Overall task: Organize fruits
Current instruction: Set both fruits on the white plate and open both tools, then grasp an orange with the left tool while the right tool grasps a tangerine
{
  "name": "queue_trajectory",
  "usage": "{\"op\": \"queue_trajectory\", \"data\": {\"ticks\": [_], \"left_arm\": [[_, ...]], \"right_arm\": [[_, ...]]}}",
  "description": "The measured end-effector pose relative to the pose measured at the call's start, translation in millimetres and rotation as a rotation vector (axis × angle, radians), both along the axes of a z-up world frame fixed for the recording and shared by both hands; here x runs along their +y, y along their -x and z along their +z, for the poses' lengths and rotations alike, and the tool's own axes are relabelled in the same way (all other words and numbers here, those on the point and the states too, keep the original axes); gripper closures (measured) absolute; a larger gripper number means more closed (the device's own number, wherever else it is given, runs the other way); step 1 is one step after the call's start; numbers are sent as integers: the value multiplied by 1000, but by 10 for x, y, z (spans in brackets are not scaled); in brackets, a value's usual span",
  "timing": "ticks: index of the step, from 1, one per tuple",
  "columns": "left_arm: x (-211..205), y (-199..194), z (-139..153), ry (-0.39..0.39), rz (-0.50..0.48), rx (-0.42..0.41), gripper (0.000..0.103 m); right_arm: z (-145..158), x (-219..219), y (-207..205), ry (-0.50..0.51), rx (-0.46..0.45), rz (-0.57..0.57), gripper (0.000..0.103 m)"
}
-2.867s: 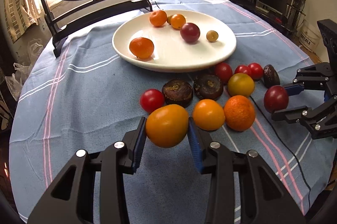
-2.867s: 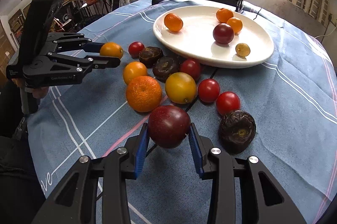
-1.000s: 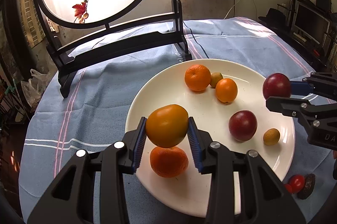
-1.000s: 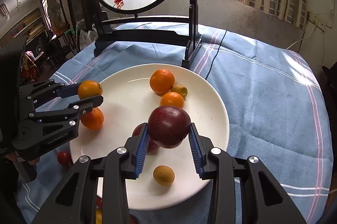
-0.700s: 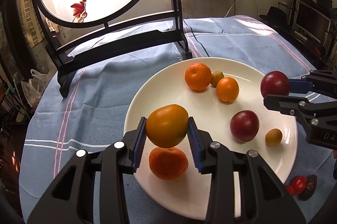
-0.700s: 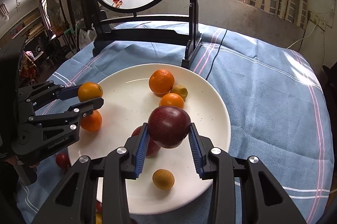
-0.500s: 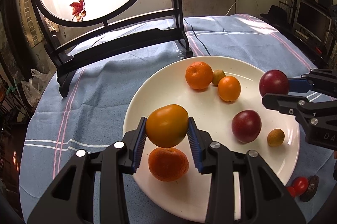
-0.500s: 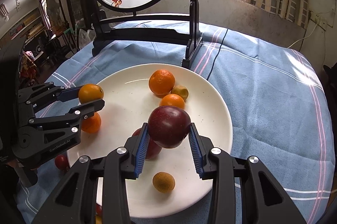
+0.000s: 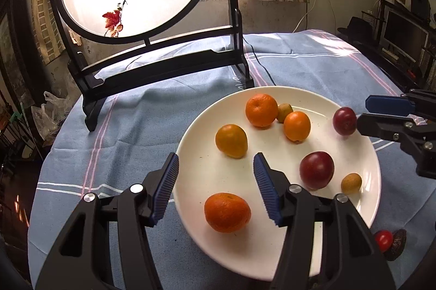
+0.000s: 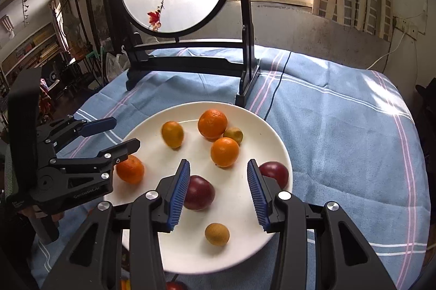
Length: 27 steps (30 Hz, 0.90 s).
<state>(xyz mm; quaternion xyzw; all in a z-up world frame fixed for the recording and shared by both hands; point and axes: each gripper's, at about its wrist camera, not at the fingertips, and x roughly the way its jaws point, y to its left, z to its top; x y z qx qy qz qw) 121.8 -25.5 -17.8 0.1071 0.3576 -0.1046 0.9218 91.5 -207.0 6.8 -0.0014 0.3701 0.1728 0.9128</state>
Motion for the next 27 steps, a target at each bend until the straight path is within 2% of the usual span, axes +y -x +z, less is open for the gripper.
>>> {"op": "queue_trajectory", "data": {"ticks": [3,6,10,13,17,19,21,23,27], "left_arm": [[128,205,131,12,-13,-29,41],[244,473,226,14,-26,-59,37],[401,823,242,11,-53,-53,34],[531,1029,206,19,-54,-30,34],[609,1308,78,3,-95,23,32],[603,1450,30,-19,-115,19,29],[583,1550,-22,-12,-146,39,27],[531,1606,-99,-14,-177,75,27],[364,1678,-292,-55,-234,112,26]], "right_arm": [[123,26,328,-14,-15,57,58],[104,138,781,8,-18,143,53],[-145,379,1354,39,38,260,52],[-408,583,1621,54,106,335,52],[-674,728,1620,49,184,333,52],[-767,770,1527,36,203,316,52],[-831,797,1437,13,206,283,52],[-832,805,1393,-3,192,271,60],[-772,707,1505,-1,169,276,61]]}}
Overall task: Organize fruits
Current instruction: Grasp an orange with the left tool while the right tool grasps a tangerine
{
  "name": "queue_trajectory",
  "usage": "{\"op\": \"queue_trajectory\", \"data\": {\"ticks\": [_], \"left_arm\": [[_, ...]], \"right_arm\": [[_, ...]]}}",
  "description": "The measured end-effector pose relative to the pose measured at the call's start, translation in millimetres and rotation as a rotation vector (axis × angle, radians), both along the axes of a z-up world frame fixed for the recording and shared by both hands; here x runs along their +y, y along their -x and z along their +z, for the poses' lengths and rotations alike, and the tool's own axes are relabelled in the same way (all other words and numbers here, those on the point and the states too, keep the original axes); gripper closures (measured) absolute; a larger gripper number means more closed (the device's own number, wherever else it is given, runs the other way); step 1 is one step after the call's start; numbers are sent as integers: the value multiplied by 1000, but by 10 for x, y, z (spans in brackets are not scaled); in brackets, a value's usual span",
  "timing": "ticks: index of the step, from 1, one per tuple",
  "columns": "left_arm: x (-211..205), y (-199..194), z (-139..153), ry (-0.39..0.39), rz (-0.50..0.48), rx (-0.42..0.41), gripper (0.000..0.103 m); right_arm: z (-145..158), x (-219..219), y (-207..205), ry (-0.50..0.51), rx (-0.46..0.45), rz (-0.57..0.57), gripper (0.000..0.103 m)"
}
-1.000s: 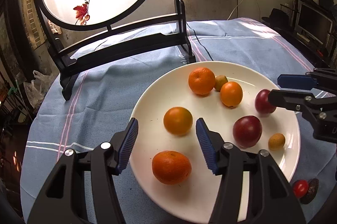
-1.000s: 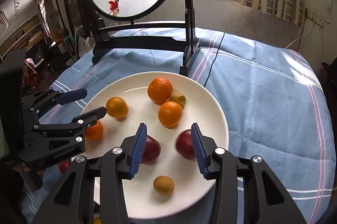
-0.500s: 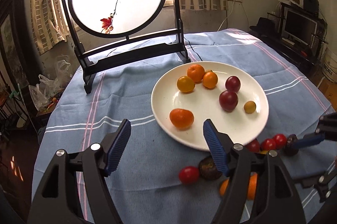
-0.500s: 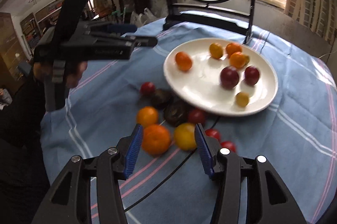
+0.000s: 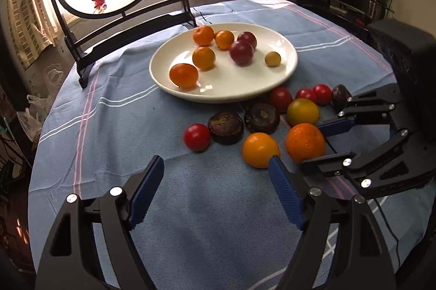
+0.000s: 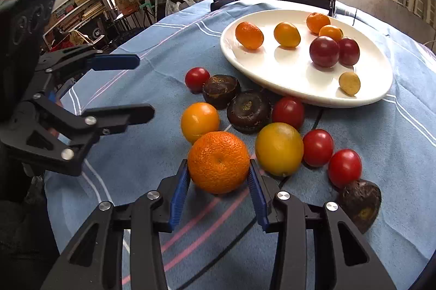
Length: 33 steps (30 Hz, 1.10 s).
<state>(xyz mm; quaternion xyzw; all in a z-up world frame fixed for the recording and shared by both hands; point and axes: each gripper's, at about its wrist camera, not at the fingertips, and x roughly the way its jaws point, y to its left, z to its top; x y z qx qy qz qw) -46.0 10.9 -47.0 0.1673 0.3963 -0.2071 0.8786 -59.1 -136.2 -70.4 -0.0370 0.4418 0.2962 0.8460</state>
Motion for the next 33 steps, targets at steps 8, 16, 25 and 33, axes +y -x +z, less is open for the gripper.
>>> {"op": "queue_trajectory", "data": {"ticks": [8,16,25,33], "left_arm": [[-388,-163,-263,47,-9,102,44],[-385,-157,-232,67,18,103,66],[-231,-103,3,65,55,18,66],[-232,-340,286,52,102,-81,66]], "right_arm": [[118,-339,168,-5,-20,-62,61],[91,-369,182,-19,-18,-54,61],[110,-179,195,-8,-22,-9,61],[508,-121,68,7,-122,-13,61]]}}
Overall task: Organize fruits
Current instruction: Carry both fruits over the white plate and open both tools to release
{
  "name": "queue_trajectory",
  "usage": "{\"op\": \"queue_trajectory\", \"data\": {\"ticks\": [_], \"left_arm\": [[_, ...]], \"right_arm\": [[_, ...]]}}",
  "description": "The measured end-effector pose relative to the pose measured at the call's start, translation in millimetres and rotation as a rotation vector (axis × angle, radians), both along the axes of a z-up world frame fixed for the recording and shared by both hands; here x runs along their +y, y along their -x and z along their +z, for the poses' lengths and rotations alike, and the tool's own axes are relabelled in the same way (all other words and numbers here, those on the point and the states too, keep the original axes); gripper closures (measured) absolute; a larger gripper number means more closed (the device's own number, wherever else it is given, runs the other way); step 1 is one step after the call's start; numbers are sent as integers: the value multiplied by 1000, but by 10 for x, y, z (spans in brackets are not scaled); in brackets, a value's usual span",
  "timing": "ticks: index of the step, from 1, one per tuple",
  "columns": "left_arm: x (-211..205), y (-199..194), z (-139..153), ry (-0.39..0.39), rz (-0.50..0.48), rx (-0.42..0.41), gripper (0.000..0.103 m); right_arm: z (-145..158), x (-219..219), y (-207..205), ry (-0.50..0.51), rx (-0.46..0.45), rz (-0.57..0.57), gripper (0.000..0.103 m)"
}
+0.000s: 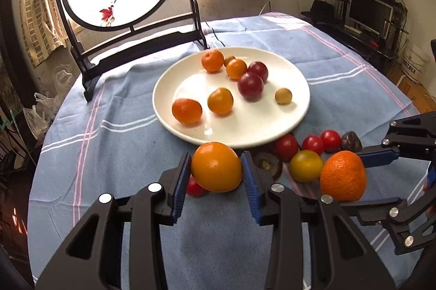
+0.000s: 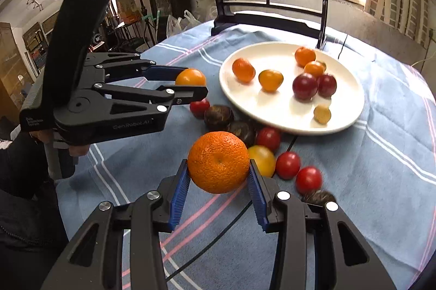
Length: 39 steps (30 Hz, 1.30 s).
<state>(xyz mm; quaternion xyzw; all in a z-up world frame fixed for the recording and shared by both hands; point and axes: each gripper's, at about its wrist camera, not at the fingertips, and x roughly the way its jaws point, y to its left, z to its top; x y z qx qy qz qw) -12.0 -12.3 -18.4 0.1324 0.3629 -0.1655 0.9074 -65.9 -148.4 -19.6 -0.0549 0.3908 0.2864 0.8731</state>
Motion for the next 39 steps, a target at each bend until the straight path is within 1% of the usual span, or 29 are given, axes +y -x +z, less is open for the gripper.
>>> {"op": "queue_trajectory", "data": {"ticks": [5,8,10,15,23,28,31,34,39], "left_arm": [[-31,-260,298,10,47,-84,66],[-69,-386,402,-1,70,-130,66],[-96,-474,430,-6,77,-142,66],[-121,-728,381,-7,93,-131,66],[-123,-1076,148,-14,119,-75,66],[-104,-1261,4,-24,140,-40,66],[-73,-1375,-30,-8,157,-19,66],[-64,-1464,-90,5,175,9,66],[-108,-1531,-190,-8,182,29,66]], "right_arm": [[333,-17,-211,1,-81,-28,60],[439,-35,-391,-3,-101,-43,60],[475,-41,-521,-4,-106,-53,60],[446,-53,-775,-7,-92,-72,60],[277,-33,-1121,11,-48,-89,60],[230,-3,-1317,22,-38,-109,60],[204,4,-1462,23,-31,-134,60],[142,20,-1608,31,-6,-151,60],[87,36,-1753,43,2,-178,60]]}}
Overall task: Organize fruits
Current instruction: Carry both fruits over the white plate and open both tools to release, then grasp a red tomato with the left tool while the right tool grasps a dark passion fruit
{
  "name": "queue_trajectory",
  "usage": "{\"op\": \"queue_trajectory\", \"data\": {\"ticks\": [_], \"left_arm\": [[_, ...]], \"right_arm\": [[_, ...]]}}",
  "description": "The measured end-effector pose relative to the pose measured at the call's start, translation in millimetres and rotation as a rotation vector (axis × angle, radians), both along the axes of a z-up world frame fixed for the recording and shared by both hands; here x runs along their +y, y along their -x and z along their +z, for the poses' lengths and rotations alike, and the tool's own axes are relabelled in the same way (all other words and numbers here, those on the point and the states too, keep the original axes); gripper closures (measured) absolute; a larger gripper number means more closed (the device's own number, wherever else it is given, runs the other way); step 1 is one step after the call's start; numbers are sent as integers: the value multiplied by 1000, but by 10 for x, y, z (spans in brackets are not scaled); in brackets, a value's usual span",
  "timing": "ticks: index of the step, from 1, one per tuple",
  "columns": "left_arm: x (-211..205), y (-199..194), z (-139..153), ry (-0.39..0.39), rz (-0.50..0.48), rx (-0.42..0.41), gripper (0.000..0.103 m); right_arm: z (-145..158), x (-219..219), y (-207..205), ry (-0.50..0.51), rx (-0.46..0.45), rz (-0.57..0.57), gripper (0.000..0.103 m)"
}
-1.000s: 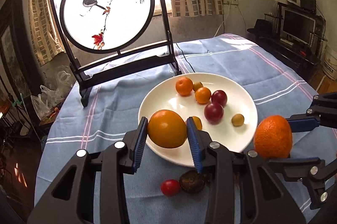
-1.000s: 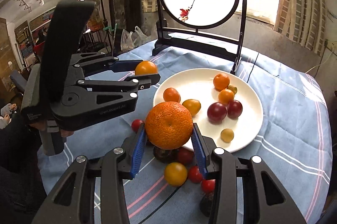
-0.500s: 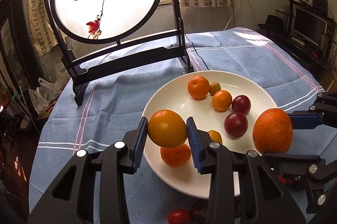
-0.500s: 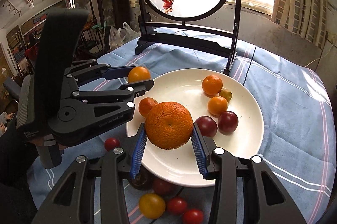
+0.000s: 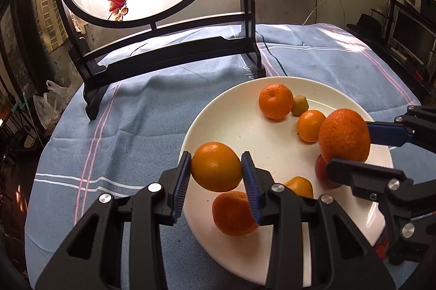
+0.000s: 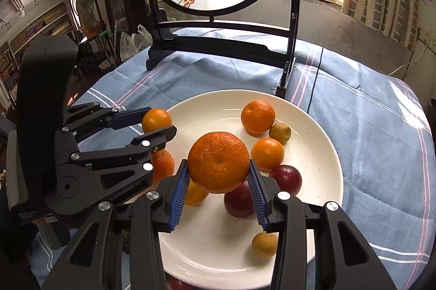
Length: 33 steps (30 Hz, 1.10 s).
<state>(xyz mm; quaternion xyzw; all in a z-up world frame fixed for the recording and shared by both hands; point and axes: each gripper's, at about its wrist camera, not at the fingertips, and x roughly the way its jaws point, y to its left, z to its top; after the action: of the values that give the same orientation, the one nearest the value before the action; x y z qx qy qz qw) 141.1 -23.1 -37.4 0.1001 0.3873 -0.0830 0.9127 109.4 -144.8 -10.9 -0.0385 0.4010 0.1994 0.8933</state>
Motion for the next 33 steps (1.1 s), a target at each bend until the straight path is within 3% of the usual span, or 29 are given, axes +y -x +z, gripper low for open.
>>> {"op": "queue_trajectory", "data": {"ticks": [6,7,9,16,22,27,33], "left_arm": [[-17,-73,-35,-6,14,1,63],[-14,-70,-27,-10,22,-9,48],[9,-34,5,-6,31,-38,37],[27,145,116,0,-9,-60,37],[225,499,288,10,-24,-102,37],[438,880,273,15,-47,-95,37],[622,1351,58,-3,-113,-40,37]], "right_arm": [[-18,12,-94,5,-3,-25,55],[7,-3,-75,-9,-13,-27,52],[67,-34,-21,-27,-30,-23,52],[219,-120,323,-35,-61,10,52],[232,-163,917,-10,-69,65,49],[106,-212,1421,-7,-51,99,46],[-216,-396,1819,44,-9,71,46]]}}
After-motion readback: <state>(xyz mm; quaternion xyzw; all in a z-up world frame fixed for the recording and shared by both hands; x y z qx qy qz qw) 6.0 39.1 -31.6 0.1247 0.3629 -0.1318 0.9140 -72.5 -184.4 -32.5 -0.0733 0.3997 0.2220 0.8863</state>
